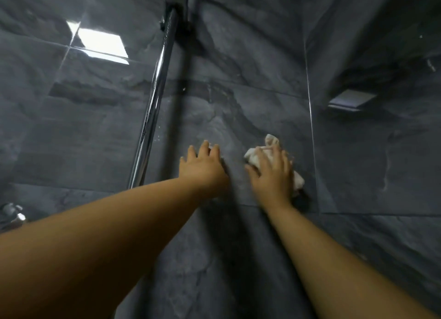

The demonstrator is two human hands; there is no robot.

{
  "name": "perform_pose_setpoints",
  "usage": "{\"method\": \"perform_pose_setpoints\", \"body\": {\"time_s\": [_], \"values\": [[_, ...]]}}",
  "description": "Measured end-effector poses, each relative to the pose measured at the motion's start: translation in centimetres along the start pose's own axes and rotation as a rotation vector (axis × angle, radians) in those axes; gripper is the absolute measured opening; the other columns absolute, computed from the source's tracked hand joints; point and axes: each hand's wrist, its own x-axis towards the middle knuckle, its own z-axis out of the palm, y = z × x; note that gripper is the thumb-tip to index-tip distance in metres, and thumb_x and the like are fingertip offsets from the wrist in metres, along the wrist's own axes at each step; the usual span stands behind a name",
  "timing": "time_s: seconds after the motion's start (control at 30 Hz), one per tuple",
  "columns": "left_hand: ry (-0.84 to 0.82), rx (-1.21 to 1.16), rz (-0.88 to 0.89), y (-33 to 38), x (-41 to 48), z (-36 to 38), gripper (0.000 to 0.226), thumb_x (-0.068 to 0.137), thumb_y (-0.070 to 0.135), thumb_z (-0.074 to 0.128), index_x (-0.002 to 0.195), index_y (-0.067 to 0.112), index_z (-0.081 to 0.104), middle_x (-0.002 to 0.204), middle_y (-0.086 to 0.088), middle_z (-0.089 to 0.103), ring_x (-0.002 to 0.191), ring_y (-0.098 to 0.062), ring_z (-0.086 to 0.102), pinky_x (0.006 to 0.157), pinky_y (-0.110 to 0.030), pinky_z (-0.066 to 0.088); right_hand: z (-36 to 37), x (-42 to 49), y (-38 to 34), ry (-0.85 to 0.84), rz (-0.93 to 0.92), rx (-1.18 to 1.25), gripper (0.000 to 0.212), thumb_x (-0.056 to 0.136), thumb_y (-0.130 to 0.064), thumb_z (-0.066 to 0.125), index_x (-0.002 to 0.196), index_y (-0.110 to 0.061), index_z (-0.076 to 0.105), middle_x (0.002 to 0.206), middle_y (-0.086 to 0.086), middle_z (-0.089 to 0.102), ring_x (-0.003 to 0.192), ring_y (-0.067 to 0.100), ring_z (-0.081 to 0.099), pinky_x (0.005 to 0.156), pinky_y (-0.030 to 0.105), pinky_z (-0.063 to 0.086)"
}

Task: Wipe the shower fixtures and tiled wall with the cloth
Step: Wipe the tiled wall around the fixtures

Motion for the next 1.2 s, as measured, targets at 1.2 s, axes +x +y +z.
{"method": "perform_pose_setpoints", "body": {"time_s": [1.2], "values": [[0.544, 0.089, 0.094, -0.9, 14.0, -5.7, 0.056, 0.092, 0.032, 0.041, 0.145, 0.023, 0.024, 0.144, -0.009, 0.04, 0.129, -0.033, 0.037, 0.103, -0.038, 0.033, 2.8, 24.6, -3.2, 0.053, -0.38, -0.039, 0.051, 0.082, -0.041, 0.05, 0.133, -0.038, 0.044, 0.14, -0.006, 0.047, 0.125, 0.021, 0.044, 0.104, 0.04, 0.034]]}}
